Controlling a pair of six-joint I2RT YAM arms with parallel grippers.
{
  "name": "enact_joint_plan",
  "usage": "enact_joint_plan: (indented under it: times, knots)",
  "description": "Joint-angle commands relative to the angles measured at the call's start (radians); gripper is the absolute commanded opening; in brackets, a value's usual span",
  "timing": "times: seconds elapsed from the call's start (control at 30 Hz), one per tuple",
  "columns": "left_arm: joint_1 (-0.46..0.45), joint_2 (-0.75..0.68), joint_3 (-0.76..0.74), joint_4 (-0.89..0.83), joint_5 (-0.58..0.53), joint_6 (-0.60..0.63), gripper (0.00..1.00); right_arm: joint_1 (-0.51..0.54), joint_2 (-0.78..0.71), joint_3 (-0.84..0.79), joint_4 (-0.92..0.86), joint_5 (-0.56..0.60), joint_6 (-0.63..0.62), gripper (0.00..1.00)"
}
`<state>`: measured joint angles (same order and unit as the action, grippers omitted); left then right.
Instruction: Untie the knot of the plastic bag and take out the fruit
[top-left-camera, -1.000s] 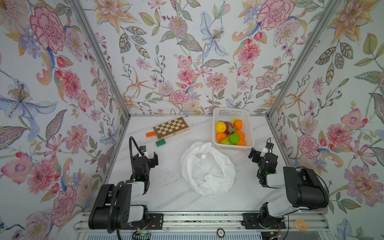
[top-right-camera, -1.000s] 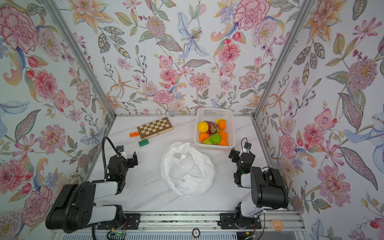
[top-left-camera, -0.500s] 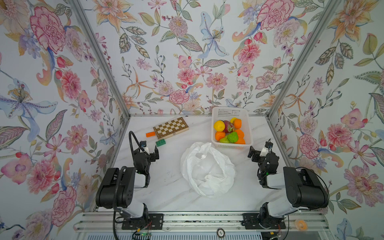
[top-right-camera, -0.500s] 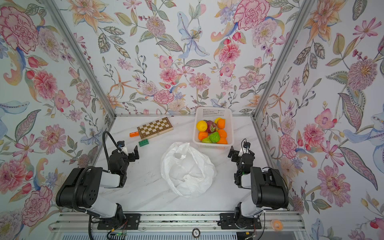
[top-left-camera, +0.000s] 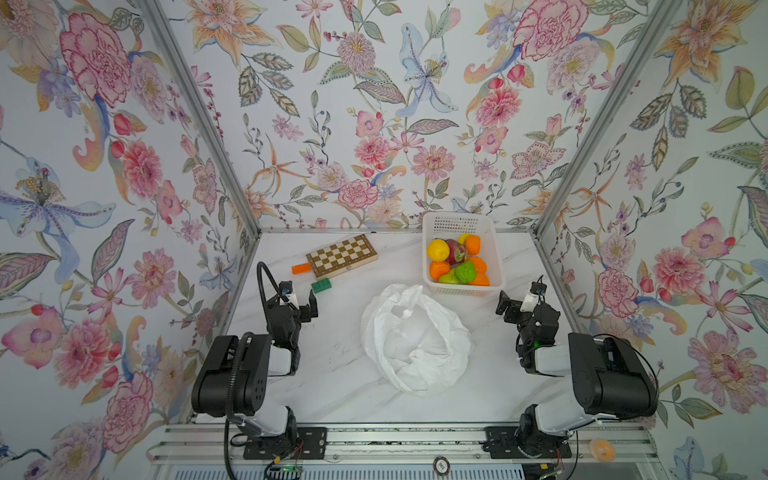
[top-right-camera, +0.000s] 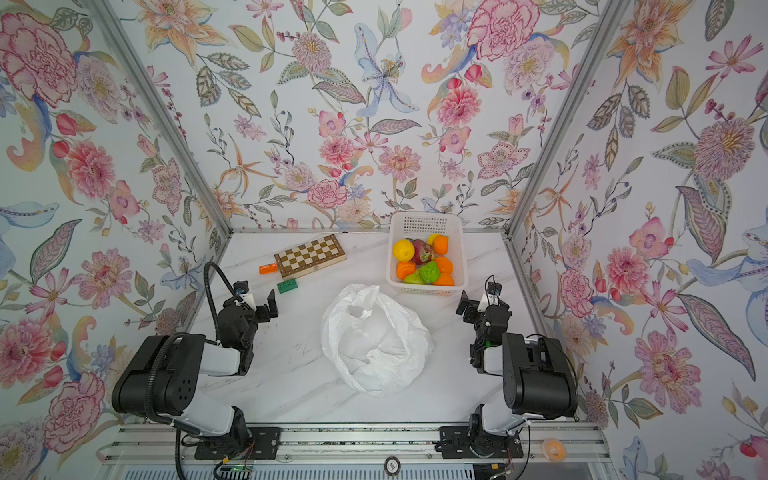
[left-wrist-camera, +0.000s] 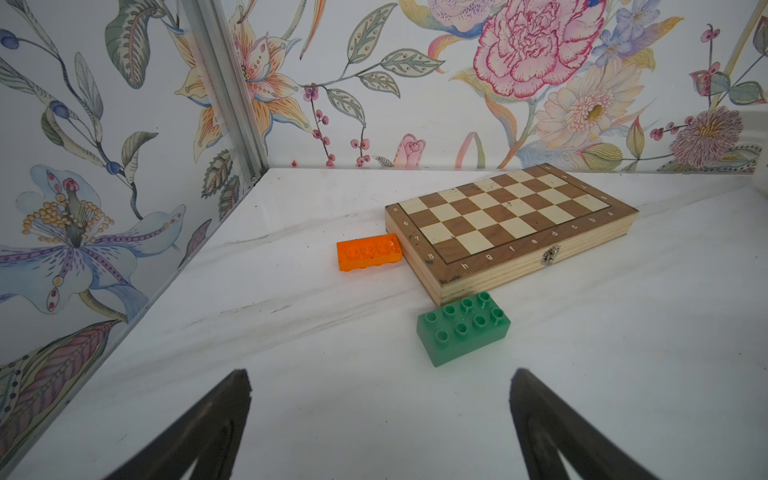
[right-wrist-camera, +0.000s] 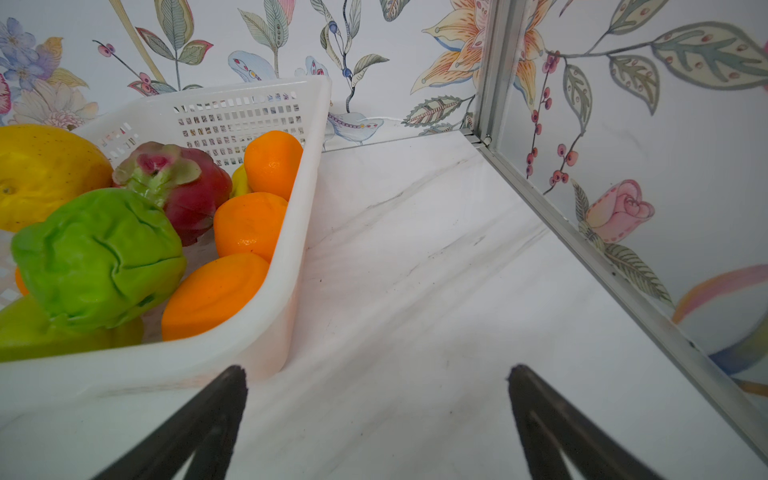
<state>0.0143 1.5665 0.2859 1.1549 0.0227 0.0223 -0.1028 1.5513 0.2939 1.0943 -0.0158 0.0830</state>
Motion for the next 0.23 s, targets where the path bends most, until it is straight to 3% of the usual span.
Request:
enact_joint_plan:
  times: [0.0,0.2]
  knots:
    - [0.007,0.007,-0.005,0.044,0.009,0.005,0.99,-0.006,0.007,0.021,-0.017,-0.019,0.011,0.99]
    - [0.007,0.006,-0.005,0.041,0.009,0.006,0.99,-0.013,0.000,0.003,0.007,-0.033,0.015,0.99]
